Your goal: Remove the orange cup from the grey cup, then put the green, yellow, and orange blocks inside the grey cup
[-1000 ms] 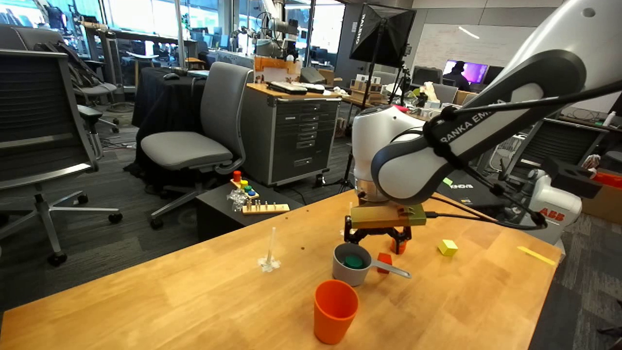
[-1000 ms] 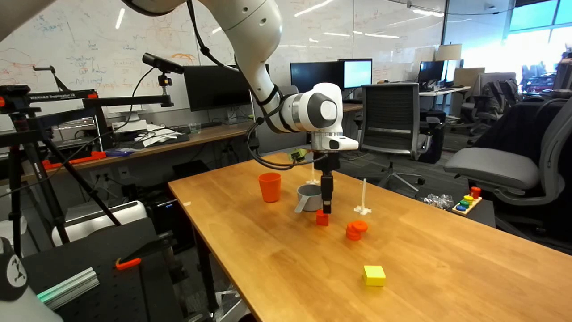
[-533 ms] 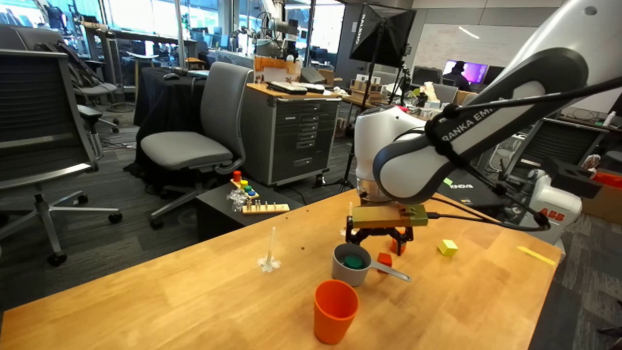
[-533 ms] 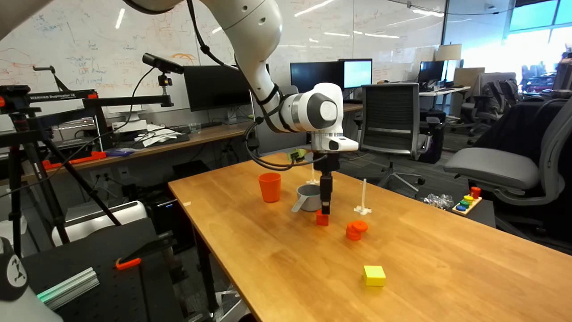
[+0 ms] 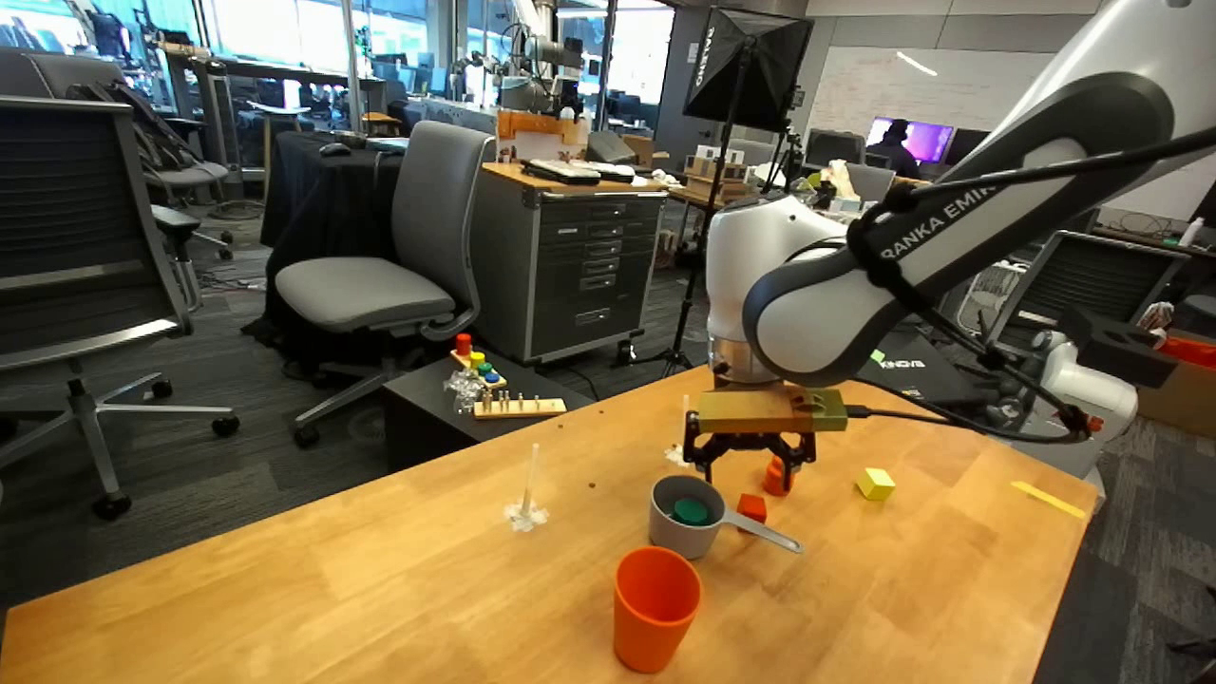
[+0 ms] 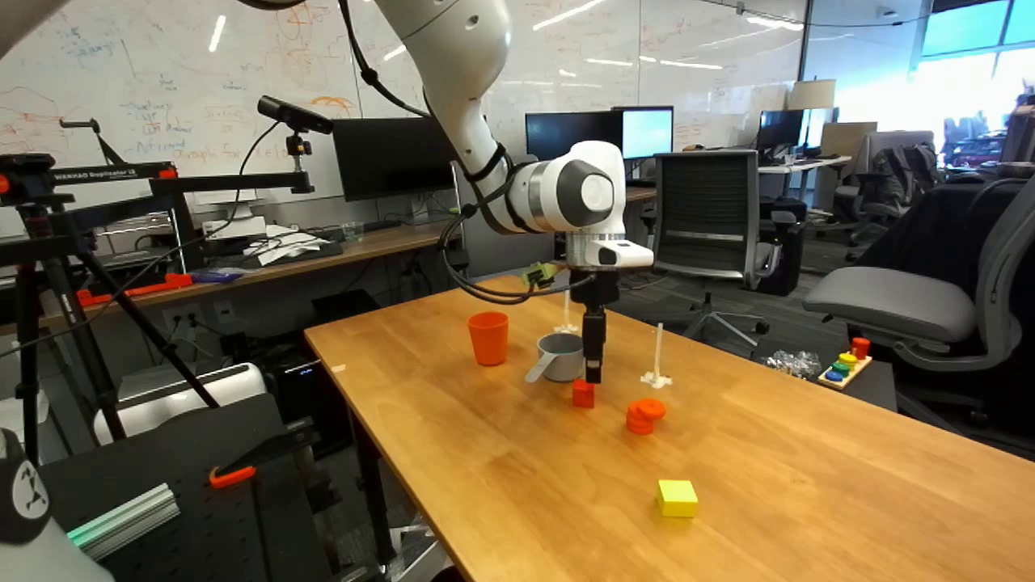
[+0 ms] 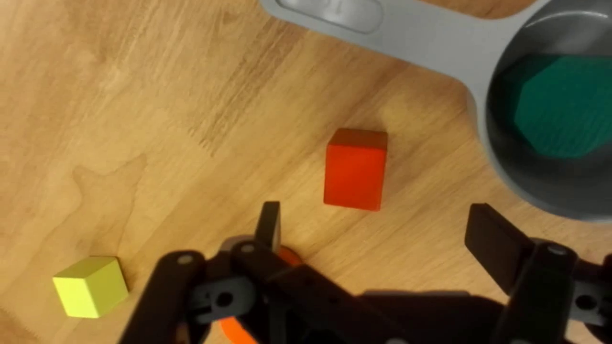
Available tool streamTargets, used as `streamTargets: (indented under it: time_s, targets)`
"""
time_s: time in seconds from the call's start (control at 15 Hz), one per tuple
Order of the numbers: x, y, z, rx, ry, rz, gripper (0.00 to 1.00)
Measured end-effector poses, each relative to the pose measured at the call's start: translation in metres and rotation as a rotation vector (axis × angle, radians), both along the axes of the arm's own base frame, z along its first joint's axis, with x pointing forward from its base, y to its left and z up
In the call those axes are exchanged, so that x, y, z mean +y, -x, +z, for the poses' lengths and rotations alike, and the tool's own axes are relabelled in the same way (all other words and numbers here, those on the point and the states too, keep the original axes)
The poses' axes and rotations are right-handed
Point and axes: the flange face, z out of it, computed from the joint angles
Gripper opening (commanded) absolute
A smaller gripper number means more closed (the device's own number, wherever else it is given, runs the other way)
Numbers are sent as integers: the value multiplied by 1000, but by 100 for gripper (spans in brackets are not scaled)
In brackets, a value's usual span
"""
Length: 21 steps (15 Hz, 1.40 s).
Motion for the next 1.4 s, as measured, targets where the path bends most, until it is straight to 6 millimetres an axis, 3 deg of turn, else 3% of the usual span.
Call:
streamTargets:
  time_s: [0.27,0.8,1.13,1.2,1.27,1.4]
  targets:
    - [-1,2,8,-6,-4,-4,100]
    - [-19,16,-10,22,-8,-35,100]
    - [-19,16,-14,0,-17,-32,100]
    - [-18,16,-14,-6,-19,-30,95]
    - [-18,16,-15,-9,-21,-28,75]
    - [-17,16,-17,-16,-24,-24,70]
